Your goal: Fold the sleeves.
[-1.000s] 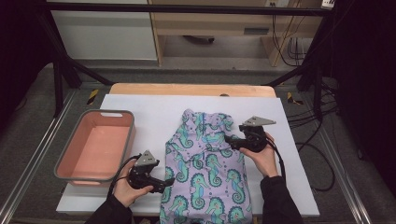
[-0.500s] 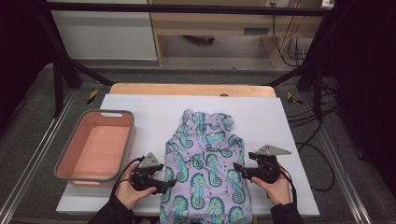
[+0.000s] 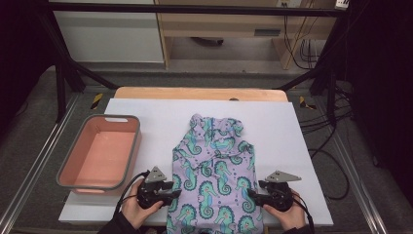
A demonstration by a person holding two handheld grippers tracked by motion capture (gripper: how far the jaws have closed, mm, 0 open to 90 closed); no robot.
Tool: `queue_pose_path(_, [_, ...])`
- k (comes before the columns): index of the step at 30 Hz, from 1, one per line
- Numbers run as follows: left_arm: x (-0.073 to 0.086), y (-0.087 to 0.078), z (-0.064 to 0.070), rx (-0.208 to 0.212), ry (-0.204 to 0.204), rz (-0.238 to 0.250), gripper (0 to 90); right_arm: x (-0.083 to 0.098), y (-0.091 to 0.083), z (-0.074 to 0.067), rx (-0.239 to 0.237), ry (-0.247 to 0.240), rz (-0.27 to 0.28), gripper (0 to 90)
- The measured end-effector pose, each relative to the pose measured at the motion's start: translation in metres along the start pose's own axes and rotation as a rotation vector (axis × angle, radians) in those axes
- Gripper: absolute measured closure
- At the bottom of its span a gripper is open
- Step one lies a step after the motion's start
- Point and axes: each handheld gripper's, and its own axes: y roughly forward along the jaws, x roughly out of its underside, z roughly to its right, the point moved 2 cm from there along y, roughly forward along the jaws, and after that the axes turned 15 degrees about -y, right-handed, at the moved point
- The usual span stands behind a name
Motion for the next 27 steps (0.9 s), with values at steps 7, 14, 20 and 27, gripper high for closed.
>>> queue_pose_path(7, [0.008, -0.004, 0.009, -0.017, -0.030, -0.045, 72.8, 0.002, -0.002, -0.013, -0.004, -0.012, -0.001, 62.2])
queue_pose_path(14, [0.014, -0.011, 0.010, -0.021, 0.002, -0.072, 87.5, 0.002, -0.006, -0.014, -0.056, 0.030, -0.035, 88.0])
queue_pose_path(20, [0.022, -0.023, 0.003, 0.046, -0.009, -0.086, 87.9, 0.010, -0.020, -0.009, -0.057, 0.036, -0.032, 88.2])
queue_pose_path(27, [0.030, -0.029, 0.012, 0.056, 0.035, -0.062, 86.3, 0.017, -0.030, -0.018, -0.085, 0.006, -0.037, 86.0])
